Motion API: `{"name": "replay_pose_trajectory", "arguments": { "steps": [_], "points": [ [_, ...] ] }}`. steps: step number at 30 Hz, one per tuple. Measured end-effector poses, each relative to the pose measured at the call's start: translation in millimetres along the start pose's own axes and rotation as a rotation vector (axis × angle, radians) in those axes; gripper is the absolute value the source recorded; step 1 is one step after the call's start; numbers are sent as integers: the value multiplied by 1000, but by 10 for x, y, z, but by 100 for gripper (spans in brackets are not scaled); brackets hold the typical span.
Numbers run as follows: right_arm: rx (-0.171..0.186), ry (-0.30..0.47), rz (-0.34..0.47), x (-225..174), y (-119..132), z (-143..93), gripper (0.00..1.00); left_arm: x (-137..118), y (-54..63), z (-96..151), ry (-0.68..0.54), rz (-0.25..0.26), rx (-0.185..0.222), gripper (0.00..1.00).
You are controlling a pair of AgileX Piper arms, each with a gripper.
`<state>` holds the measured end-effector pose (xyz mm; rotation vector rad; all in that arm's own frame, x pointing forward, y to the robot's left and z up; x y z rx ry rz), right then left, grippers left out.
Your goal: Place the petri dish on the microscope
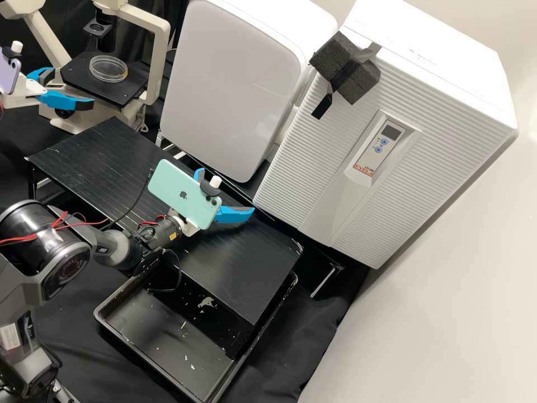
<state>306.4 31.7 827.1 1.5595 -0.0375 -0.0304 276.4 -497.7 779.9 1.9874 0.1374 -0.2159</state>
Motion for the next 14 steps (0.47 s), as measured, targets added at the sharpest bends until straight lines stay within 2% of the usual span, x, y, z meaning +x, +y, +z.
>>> {"name": "replay_pose_trajectory", "arguments": {
  "steps": [2, 7, 9, 11, 14],
  "points": [
    [0, 0, 0, 0, 0, 0, 100, -91, -50, 54, -11, -7, 23, 100],
    [0, 0, 0, 0, 0, 0, 100, -325, -117, 202, -46, 64, 103, 100],
    [0, 0, 0, 0, 0, 0, 100, -387, -134, 224, -58, 93, 109, 100],
    [0, 0, 0, 0, 0, 0, 100, -438, -130, 213, -69, 144, 105, 100],
    [0, 0, 0, 0, 0, 0, 100, -492, -154, 169, -77, 208, 66, 100]
  ]
}}
